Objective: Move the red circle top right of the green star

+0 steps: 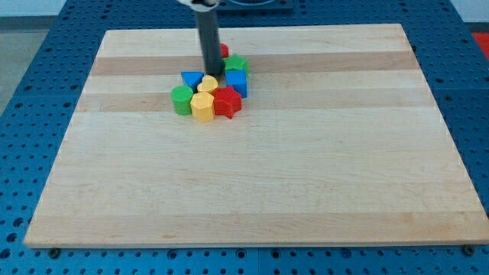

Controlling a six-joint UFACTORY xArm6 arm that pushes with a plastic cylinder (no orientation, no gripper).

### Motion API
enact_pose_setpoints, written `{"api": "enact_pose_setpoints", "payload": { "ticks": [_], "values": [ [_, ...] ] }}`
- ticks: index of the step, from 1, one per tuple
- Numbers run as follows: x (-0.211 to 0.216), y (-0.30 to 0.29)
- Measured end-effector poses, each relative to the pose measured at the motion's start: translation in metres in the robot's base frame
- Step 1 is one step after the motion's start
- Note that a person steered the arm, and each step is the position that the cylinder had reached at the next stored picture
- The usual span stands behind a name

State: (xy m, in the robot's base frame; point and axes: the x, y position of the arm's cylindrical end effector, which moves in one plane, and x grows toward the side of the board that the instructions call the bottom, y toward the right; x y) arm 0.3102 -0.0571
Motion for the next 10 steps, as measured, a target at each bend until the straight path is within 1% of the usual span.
{"api": "enact_pose_setpoints", "payload": {
  "ticks": [1,2,3,4,5,6,7,9,10],
  "values": [
    [-0.01,0.014],
    [-0.01,-0.034],
    [-0.014,-0.1],
    [-0.071,-0.113],
    [-0.078,-0.084],
    [-0.062,-0.064],
    [-0.042,-0.057],
    [-0.045,0.013],
    [-0.05,0.036]
  ]
}}
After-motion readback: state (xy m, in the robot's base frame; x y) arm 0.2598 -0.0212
